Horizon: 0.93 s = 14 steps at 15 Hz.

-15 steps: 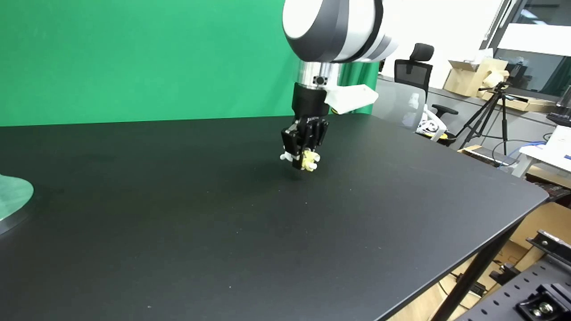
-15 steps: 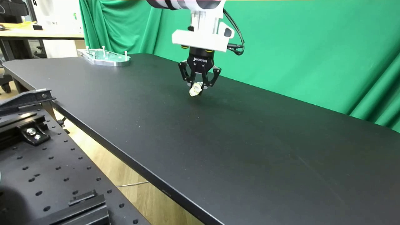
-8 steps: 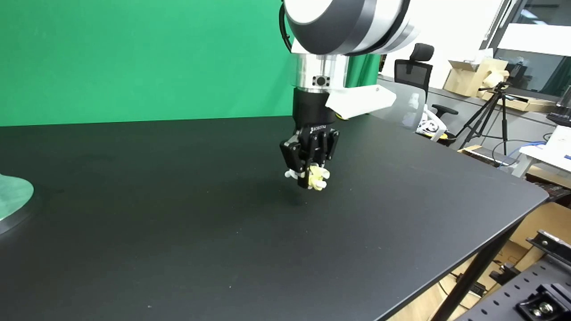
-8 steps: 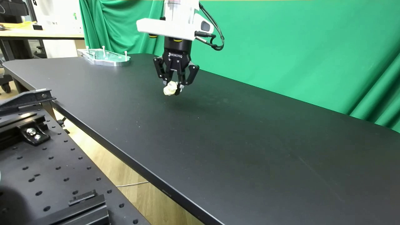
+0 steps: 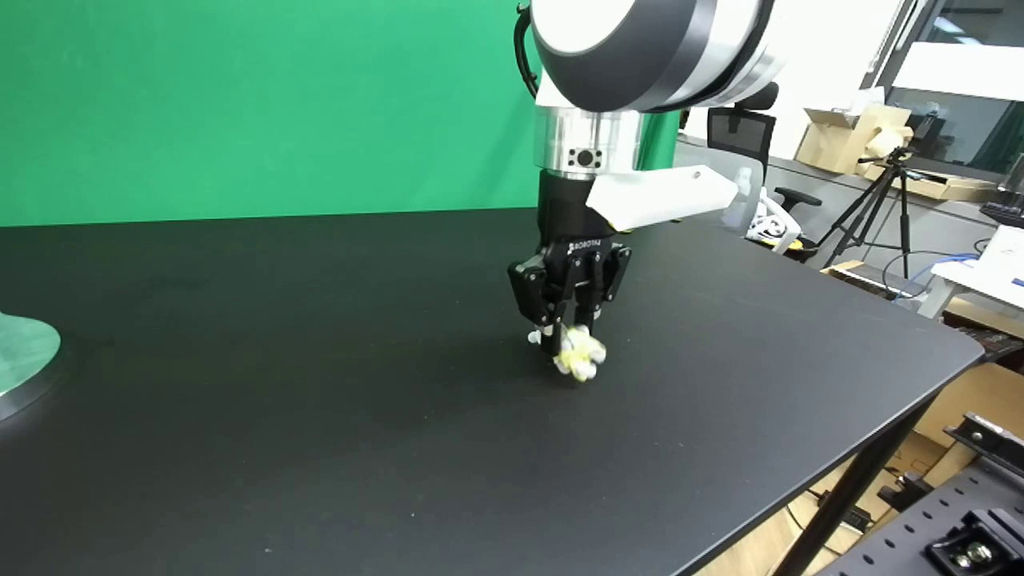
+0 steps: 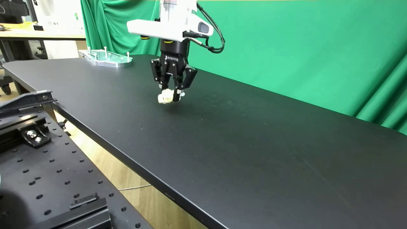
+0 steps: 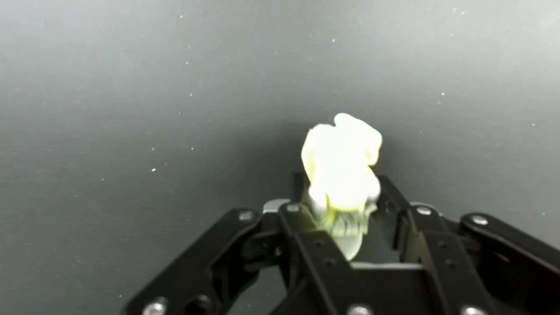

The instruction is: Move the white toy on the table backwards

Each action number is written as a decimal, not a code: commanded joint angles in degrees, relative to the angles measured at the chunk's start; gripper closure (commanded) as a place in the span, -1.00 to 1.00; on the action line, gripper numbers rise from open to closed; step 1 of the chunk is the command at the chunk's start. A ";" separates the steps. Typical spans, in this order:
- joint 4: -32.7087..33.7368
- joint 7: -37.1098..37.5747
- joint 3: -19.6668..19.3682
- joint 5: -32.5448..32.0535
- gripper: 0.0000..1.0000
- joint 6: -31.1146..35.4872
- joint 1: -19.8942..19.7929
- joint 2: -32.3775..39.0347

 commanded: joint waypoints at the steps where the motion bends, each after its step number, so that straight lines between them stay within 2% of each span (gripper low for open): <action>1: -1.23 4.33 -1.06 -1.22 -0.50 0.06 0.67 -1.70; 4: -1.15 4.64 -1.03 -0.97 -0.91 -0.39 0.57 -2.27; 5: -1.18 4.39 -0.87 -0.85 -0.97 -0.62 0.52 -2.72; 14: -1.52 4.27 -0.14 -1.13 -1.00 -2.95 -0.37 -10.49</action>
